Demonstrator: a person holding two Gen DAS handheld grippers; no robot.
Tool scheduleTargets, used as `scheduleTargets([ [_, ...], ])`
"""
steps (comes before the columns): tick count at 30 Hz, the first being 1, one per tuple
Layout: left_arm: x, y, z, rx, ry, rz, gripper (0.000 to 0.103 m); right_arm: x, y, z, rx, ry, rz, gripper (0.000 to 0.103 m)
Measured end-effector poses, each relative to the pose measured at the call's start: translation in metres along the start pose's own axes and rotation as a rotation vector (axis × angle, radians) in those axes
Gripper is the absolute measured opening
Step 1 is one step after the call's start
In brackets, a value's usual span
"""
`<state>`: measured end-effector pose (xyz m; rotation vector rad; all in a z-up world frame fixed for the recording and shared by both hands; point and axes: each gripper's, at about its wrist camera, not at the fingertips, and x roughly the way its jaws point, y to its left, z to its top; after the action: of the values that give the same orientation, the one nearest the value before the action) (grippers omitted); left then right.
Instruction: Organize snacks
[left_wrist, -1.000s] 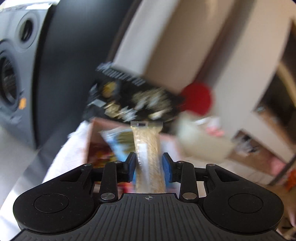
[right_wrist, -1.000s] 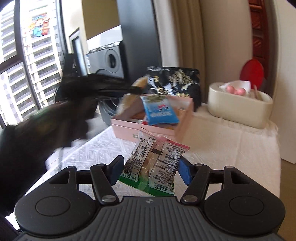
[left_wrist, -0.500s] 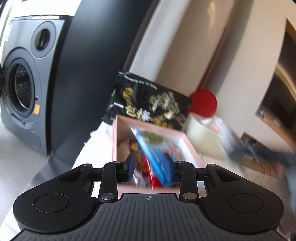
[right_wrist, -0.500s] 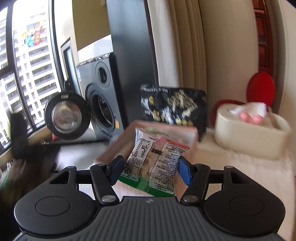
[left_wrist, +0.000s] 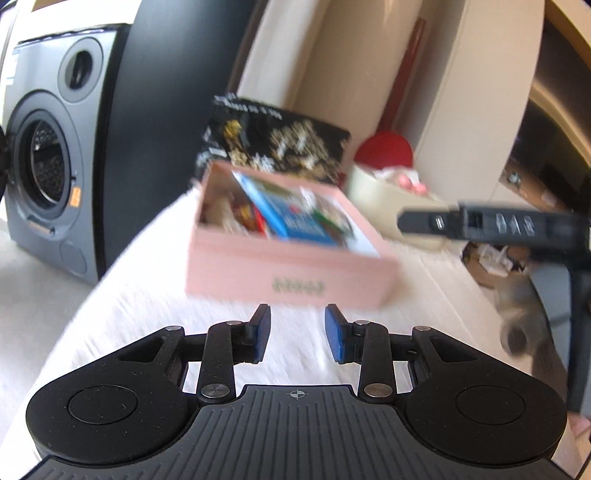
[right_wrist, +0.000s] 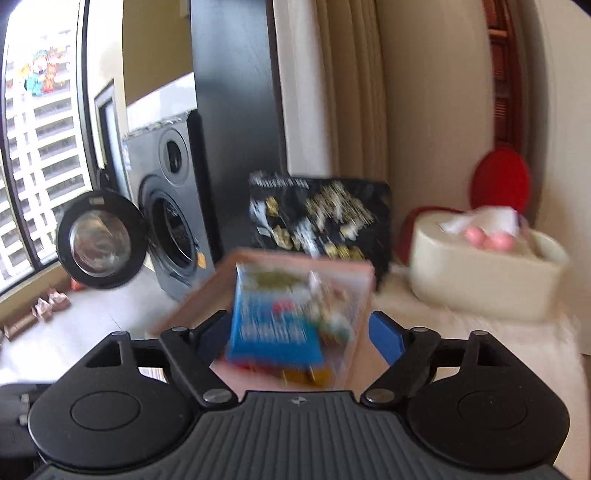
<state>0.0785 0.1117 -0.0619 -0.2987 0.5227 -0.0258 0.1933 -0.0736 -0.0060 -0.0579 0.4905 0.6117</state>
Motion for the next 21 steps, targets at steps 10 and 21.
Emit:
scheduleTargets([
  [10,-0.007,-0.051,-0.042,0.123,0.020,0.054,0.034,-0.040,-0.011,-0.106,0.143,0.117,-0.111,0.085],
  [21,-0.047,-0.092,-0.051,0.220,-0.145,0.171,0.019,-0.088,0.000,-0.124,0.153,-0.065,-0.140,0.085],
])
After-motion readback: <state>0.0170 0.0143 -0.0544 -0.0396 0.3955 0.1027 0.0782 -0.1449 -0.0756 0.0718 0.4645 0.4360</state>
